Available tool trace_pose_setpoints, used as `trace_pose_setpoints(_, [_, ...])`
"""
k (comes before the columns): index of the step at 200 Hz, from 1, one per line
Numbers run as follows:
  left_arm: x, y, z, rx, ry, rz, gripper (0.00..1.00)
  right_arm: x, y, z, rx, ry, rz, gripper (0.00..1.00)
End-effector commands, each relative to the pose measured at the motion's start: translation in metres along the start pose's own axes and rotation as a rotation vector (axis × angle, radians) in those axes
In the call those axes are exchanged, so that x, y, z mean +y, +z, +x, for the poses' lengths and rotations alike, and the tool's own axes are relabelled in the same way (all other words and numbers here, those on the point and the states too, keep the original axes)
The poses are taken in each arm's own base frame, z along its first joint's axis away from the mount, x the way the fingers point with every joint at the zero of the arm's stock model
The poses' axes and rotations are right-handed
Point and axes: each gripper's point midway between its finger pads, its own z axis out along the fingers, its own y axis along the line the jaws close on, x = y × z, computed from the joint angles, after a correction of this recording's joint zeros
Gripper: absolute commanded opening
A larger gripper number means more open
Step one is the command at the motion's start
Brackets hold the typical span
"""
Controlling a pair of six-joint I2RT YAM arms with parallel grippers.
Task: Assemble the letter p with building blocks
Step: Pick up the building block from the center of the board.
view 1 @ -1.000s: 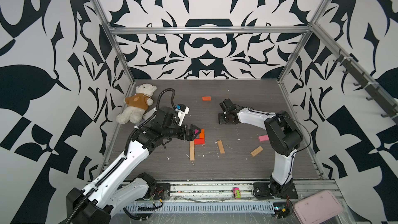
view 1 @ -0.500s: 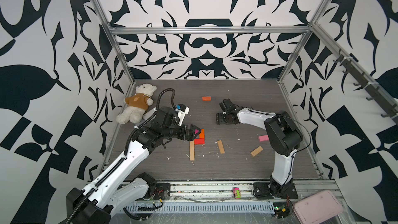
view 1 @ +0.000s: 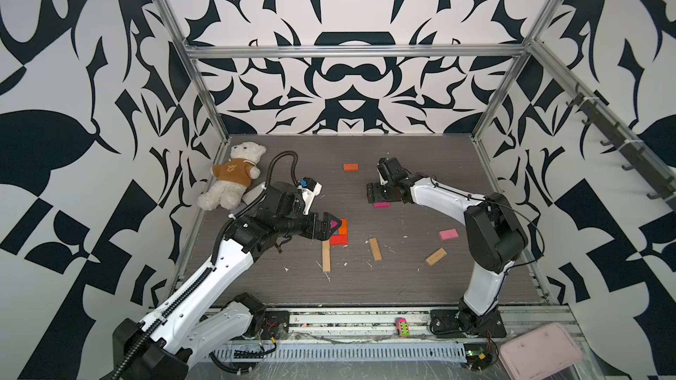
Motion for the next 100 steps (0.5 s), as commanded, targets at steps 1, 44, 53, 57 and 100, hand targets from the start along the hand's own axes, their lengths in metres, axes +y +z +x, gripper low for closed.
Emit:
trace_pose_setpoints(1, [0.006,-0.005,0.005,-0.003,0.01,-0.031,0.99,0.012,-0.011,-0.028,-0.045,-0.019,-0.036,0.91])
trace_pose_setpoints(44, [0.011,-0.011,0.001,-0.037,0.018,-0.07,0.99,0.029,0.0,-0.064,-0.075,-0.019,-0.069,0.98])
trace_pose_setpoints(53, [0.012,-0.011,0.0,-0.046,0.017,-0.077,0.99,0.032,0.007,-0.071,-0.072,-0.016,-0.071,0.98])
trace_pose_setpoints(57, [0.013,-0.011,0.0,-0.048,0.015,-0.079,1.0,0.034,0.01,-0.075,-0.073,-0.011,-0.07,0.98])
trace_pose_setpoints(100, [0.021,-0.003,0.003,-0.02,0.0,-0.111,0.99,0.034,0.036,-0.101,-0.088,0.01,-0.008,0.99])
